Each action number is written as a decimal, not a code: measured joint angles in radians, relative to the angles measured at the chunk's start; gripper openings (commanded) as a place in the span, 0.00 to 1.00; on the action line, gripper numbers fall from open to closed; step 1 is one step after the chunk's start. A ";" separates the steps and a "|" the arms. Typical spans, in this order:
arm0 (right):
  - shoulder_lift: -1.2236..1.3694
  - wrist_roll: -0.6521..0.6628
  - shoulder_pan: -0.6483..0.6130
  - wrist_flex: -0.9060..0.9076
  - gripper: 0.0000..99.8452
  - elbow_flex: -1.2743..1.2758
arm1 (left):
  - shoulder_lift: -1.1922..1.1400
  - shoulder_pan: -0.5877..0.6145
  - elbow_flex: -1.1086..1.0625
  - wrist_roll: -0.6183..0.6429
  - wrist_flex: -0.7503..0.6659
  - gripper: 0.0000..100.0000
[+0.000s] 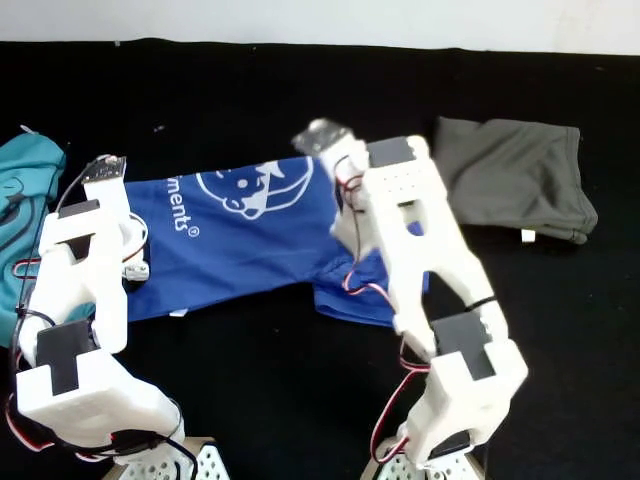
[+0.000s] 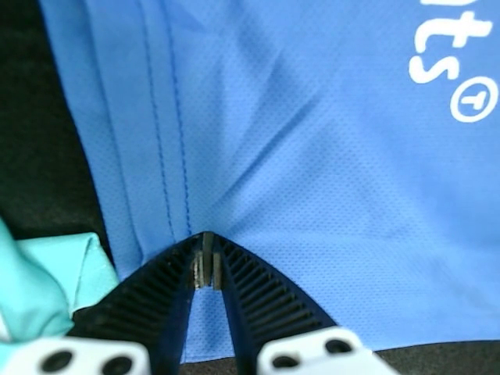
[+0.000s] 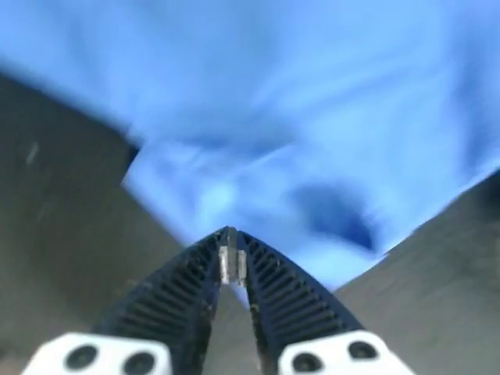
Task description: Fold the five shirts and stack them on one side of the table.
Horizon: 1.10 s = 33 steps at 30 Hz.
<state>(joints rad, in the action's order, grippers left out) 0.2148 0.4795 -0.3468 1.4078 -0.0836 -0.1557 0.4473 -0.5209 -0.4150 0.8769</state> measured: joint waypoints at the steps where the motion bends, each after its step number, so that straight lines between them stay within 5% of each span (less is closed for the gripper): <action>1: 0.012 0.000 0.012 -0.054 0.01 0.002 | 0.000 0.000 0.000 0.000 0.000 0.01; 9: 0.267 0.000 0.021 -0.278 0.01 -0.005 | 0.000 0.000 0.000 0.000 0.000 0.01; 21: 0.233 0.000 0.000 0.106 0.01 -0.080 | 0.000 0.000 -0.002 0.000 -0.002 0.01; 33: 0.126 0.000 -0.034 0.095 0.01 0.021 | 0.000 0.000 -0.002 0.000 -0.002 0.01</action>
<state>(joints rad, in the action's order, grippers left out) 0.3406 0.4795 -0.3805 1.5029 -0.0621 -0.1557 0.4473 -0.5224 -0.4150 0.8753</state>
